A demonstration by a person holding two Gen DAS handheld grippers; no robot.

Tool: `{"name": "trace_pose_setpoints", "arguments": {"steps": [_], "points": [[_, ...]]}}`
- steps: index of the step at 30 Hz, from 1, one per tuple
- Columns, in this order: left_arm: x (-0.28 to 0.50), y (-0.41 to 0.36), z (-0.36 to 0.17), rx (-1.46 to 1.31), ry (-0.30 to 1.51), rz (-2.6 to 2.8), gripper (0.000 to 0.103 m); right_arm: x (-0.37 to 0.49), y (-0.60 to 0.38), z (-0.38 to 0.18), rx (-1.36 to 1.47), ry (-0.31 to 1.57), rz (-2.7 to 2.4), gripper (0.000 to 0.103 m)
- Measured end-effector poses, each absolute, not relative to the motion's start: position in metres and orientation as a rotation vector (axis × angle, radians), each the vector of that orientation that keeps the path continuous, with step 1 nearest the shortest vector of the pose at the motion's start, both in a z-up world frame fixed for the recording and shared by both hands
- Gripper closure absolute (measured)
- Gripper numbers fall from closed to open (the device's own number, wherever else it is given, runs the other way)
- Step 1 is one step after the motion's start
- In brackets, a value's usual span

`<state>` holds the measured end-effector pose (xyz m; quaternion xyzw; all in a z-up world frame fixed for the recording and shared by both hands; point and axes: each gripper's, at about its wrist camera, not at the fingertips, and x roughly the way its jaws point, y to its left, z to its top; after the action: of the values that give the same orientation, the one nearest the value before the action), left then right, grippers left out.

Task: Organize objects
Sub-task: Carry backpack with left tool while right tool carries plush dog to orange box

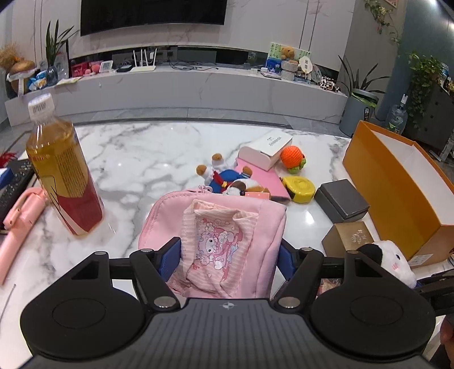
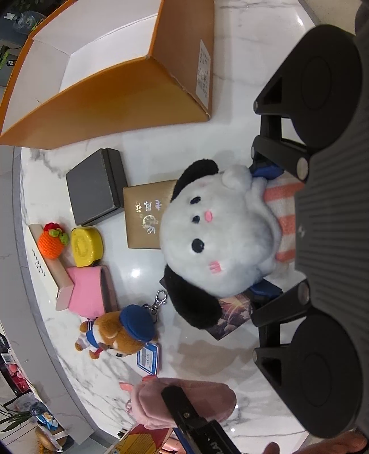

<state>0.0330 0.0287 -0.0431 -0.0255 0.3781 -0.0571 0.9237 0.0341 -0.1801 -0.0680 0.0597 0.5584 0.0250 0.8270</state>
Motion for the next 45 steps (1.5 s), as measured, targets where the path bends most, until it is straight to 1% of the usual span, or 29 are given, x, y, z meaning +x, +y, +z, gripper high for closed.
{"name": "trace_pose_setpoints", "arguments": {"steps": [7, 13, 22, 28, 36, 45], "points": [[0.028, 0.016, -0.026, -0.012, 0.755, -0.153, 0.023, 0.027, -0.184, -0.055, 0.169, 1.161, 0.088, 0.035], [0.033, -0.006, -0.006, 0.017, 0.722, -0.189, 0.023, 0.018, -0.195, -0.027, 0.236, 1.109, 0.133, 0.035], [0.057, -0.077, 0.019, 0.019, 0.676, -0.341, 0.023, 0.011, -0.244, 0.038, 0.238, 0.988, 0.127, 0.035], [0.08, -0.128, 0.029, 0.042, 0.649, -0.454, 0.023, 0.025, -0.306, 0.061, 0.243, 0.94, 0.009, 0.035], [0.098, -0.187, 0.021, 0.116, 0.646, -0.565, 0.023, 0.057, -0.392, 0.057, 0.344, 0.941, -0.135, 0.035], [0.103, -0.231, -0.005, 0.202, 0.685, -0.667, 0.023, 0.078, -0.429, 0.041, 0.401, 0.953, -0.191, 0.035]]}}
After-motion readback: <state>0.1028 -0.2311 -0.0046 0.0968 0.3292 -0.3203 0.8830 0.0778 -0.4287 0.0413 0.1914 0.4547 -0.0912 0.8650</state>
